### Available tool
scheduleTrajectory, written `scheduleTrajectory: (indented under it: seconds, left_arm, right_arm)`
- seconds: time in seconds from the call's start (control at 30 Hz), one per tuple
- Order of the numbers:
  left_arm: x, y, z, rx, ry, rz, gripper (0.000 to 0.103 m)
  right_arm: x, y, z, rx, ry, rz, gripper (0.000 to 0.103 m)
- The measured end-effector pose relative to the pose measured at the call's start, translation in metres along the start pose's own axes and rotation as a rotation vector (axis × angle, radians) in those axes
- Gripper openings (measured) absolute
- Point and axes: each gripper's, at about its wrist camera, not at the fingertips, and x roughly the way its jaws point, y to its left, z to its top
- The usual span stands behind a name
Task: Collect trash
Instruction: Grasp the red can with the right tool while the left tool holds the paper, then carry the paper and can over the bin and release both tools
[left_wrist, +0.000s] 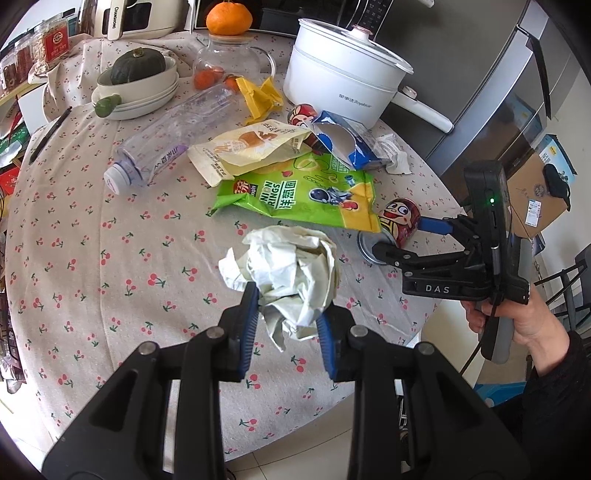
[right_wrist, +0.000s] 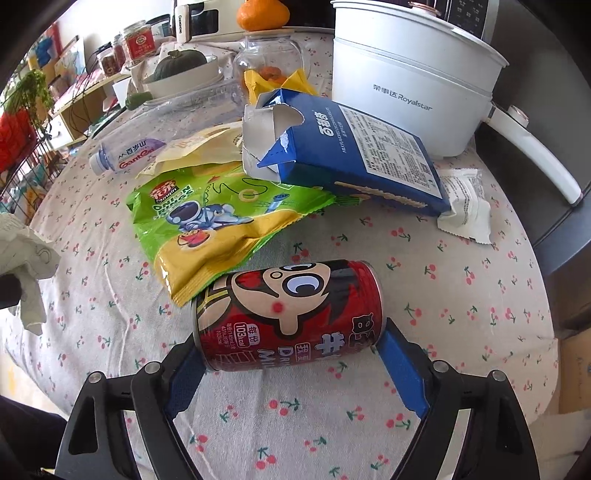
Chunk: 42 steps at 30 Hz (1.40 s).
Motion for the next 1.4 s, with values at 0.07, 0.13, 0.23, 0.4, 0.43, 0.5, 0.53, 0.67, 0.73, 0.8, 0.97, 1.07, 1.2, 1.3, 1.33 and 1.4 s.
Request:
scheduleTrajectory:
  seconds: [0.07,0.13,0.23,0.4,0.43,0.5,0.53,0.67,0.73,0.8,0.97,1.07,1.2,1.3,1.33,1.4]
  left_arm:
    - [0.000,-0.006,-0.002,0.016,0.001,-0.008,0.032]
    - [-0.001,-0.014,-0.005,0.032,0.001,-0.016,0.032]
    - [-0.001,-0.028,-0.010,0.057,0.001,-0.036,0.032]
    - [-0.004,-0.060,-0.017,0.108,0.001,-0.082,0.032]
    - [-0.004,-0.068,-0.019,0.122,0.002,-0.092,0.032]
    - [-0.003,-0.085,-0.023,0.150,0.008,-0.112,0.032]
    - [-0.001,-0.094,-0.024,0.164,0.012,-0.121,0.032]
    - [0.007,-0.127,-0.031,0.213,0.034,-0.164,0.032]
    - [0.013,-0.145,-0.037,0.243,0.049,-0.182,0.032]
    - [0.021,-0.163,-0.044,0.275,0.065,-0.198,0.032]
    - [0.042,-0.201,-0.063,0.351,0.105,-0.260,0.032]
    - [0.061,-0.222,-0.074,0.386,0.134,-0.290,0.033]
    - [0.088,-0.241,-0.088,0.431,0.166,-0.281,0.033]
    - [0.099,-0.251,-0.096,0.466,0.173,-0.262,0.034]
    - [0.102,-0.250,-0.098,0.470,0.177,-0.259,0.034]
    - [0.107,-0.253,-0.100,0.474,0.185,-0.260,0.035]
  right_arm:
    - [-0.012,-0.003,-0.007,0.008,0.002,-0.004,0.088]
    - [-0.026,-0.008,-0.014,0.035,0.003,0.001,0.088]
    - [-0.048,-0.018,-0.025,0.076,-0.008,0.006,0.088]
    - [-0.081,-0.033,-0.046,0.153,-0.026,-0.014,0.088]
    - [-0.088,-0.037,-0.051,0.164,-0.027,-0.020,0.088]
    - [-0.100,-0.043,-0.064,0.190,-0.025,-0.033,0.088]
    - [-0.105,-0.047,-0.071,0.204,-0.022,-0.040,0.088]
    - [-0.124,-0.068,-0.106,0.277,0.005,-0.070,0.088]
    - [-0.132,-0.079,-0.122,0.311,0.013,-0.089,0.088]
    - [-0.139,-0.092,-0.139,0.352,0.023,-0.104,0.088]
    - [-0.153,-0.128,-0.181,0.459,0.043,-0.135,0.088]
    - [-0.156,-0.145,-0.200,0.508,0.055,-0.152,0.088]
    - [-0.161,-0.160,-0.214,0.557,0.058,-0.169,0.088]
    - [-0.161,-0.168,-0.221,0.578,0.061,-0.174,0.088]
    - [-0.160,-0.170,-0.222,0.584,0.065,-0.174,0.088]
    - [-0.159,-0.172,-0.224,0.593,0.072,-0.177,0.088]
